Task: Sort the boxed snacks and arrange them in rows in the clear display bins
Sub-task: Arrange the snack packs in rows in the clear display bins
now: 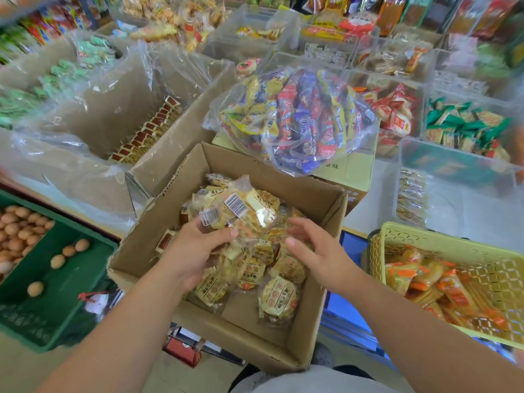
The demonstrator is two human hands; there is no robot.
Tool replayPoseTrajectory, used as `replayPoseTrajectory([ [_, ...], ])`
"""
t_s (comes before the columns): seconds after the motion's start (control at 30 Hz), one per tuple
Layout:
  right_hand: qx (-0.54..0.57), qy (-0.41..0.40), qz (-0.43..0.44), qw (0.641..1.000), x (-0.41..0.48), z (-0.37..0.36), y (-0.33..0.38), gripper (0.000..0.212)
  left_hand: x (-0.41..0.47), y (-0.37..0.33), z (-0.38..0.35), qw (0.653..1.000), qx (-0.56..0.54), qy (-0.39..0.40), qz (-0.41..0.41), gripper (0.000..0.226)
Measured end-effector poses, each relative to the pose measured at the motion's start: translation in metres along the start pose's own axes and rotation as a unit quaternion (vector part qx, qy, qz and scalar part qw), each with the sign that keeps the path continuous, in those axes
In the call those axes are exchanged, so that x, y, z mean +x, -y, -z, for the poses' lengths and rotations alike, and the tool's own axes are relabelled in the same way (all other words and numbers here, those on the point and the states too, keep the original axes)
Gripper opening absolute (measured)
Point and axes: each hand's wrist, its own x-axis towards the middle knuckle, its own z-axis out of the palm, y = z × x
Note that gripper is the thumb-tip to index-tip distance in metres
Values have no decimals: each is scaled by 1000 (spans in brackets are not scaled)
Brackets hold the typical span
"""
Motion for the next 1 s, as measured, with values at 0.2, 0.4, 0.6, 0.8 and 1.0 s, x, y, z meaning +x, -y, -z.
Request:
replayPoseTrajectory([
  [0.2,240,-26,-2,970,-10,38,25,31,-27,6,-77,989,-120,86,-11,53],
  [0.4,367,-30,-14,930,-32,81,1,25,-40,11,-142,977,-191,94,-8,53],
  [0.6,486,-9,-59,872,-46,136,-39,24,-42,18,-221,962,-270,44,14,46],
  [0.8,391,-45,63,917,-55,198,-89,27,-29,23,-286,946,-314,-62,50,28],
  [1.0,10,-168,205,964,-58,233,-145,50,-23,25,-331,953,-287,-68,76,47],
])
